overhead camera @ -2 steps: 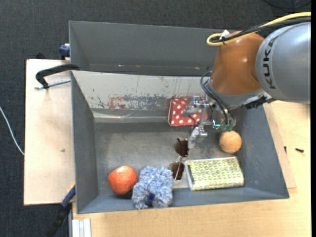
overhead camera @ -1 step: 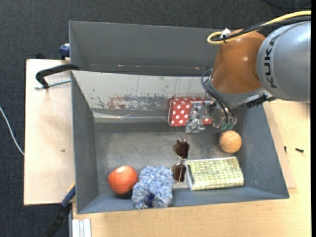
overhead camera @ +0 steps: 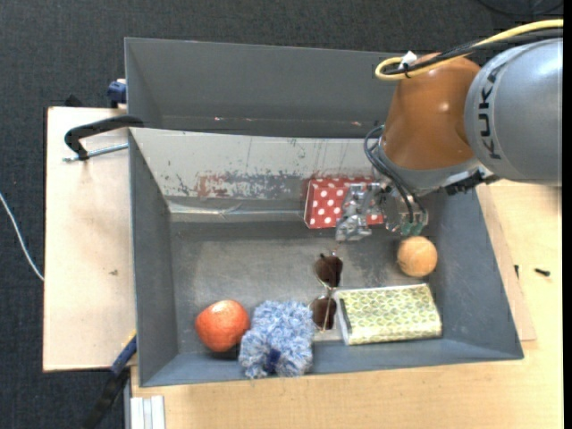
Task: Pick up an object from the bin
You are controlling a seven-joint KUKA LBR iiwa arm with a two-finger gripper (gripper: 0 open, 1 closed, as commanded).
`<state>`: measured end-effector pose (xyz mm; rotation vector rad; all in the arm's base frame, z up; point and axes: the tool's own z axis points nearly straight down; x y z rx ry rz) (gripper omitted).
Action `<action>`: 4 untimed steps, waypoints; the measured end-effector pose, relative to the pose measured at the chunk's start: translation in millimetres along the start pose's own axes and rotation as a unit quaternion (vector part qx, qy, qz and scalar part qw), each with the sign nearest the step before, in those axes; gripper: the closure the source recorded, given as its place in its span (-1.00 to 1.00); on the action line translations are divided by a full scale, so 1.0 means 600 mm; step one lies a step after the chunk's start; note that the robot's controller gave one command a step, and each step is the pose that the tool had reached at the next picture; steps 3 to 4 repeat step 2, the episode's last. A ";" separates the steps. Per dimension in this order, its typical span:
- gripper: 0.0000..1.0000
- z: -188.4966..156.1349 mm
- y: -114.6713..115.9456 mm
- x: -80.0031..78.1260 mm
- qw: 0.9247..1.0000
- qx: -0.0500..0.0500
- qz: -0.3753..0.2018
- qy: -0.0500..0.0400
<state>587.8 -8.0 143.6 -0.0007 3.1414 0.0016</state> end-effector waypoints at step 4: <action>1.00 -0.192 -0.020 -0.009 1.000 0.000 0.023 -0.002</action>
Offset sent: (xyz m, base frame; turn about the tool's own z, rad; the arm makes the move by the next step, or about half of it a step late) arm 0.0066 -0.0140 0.1287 0.0552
